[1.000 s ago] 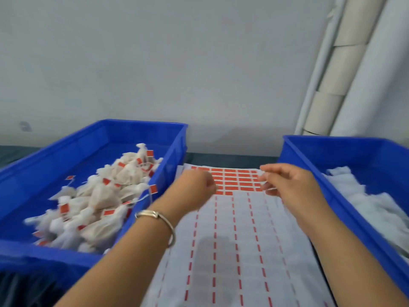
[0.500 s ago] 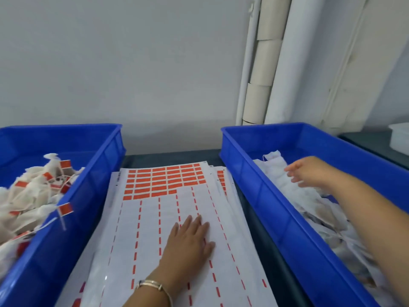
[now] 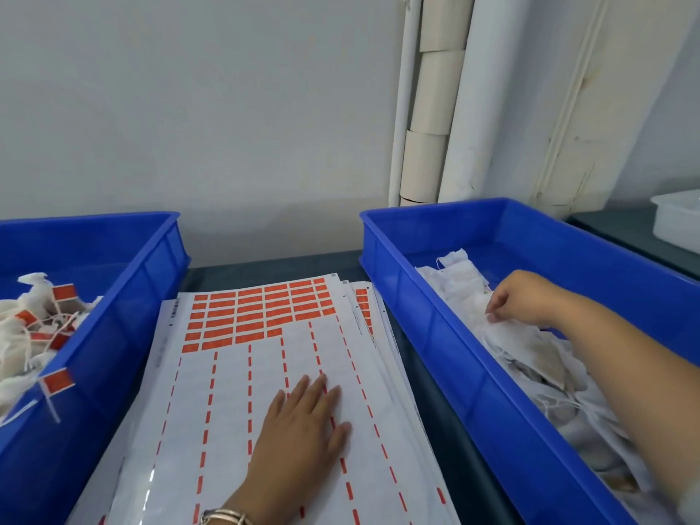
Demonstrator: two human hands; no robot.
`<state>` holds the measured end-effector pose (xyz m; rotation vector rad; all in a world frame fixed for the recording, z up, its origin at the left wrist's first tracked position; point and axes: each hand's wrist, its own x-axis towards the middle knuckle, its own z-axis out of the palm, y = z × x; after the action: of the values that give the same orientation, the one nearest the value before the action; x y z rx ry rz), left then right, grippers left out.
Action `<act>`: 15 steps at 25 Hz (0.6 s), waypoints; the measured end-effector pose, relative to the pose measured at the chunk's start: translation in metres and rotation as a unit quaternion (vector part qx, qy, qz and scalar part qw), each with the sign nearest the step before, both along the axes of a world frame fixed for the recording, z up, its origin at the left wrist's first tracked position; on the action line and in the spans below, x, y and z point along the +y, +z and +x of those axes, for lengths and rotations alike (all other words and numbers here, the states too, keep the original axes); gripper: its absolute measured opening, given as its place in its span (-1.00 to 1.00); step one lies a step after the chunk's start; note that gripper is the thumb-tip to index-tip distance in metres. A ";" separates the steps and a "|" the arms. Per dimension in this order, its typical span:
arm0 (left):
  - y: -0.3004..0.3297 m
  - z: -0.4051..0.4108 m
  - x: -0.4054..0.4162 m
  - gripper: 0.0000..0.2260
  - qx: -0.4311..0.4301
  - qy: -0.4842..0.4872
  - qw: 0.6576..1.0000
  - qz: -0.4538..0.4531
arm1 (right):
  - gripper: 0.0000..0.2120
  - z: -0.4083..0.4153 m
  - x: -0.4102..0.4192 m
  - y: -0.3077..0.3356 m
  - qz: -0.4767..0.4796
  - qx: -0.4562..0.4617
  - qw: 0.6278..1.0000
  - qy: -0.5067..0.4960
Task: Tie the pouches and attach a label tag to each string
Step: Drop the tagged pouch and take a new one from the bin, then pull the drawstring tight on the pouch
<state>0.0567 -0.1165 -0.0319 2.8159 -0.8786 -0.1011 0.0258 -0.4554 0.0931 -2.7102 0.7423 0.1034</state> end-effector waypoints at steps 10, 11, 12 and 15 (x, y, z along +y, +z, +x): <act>-0.005 0.000 0.002 -0.46 -0.007 0.000 0.999 -0.038 | -0.82 -0.036 0.006 0.052 -0.022 -0.151 0.988 -0.026; -0.006 0.001 0.002 -0.46 -0.007 0.001 0.999 -0.042 | -0.85 -0.038 0.010 0.060 -0.013 -0.194 0.981 -0.028; -0.006 0.001 0.002 -0.47 -0.006 0.002 0.999 -0.047 | -0.88 -0.039 0.017 0.069 -0.003 -0.239 0.971 -0.024; 0.006 0.000 0.001 -0.55 0.018 0.012 0.996 -0.092 | -0.85 -0.040 0.050 0.097 0.019 -0.345 0.938 0.024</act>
<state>0.0566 -0.1153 -0.0260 2.6446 -0.8030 -0.0627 -0.0143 -0.4050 0.1902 -2.4572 0.4455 -0.7713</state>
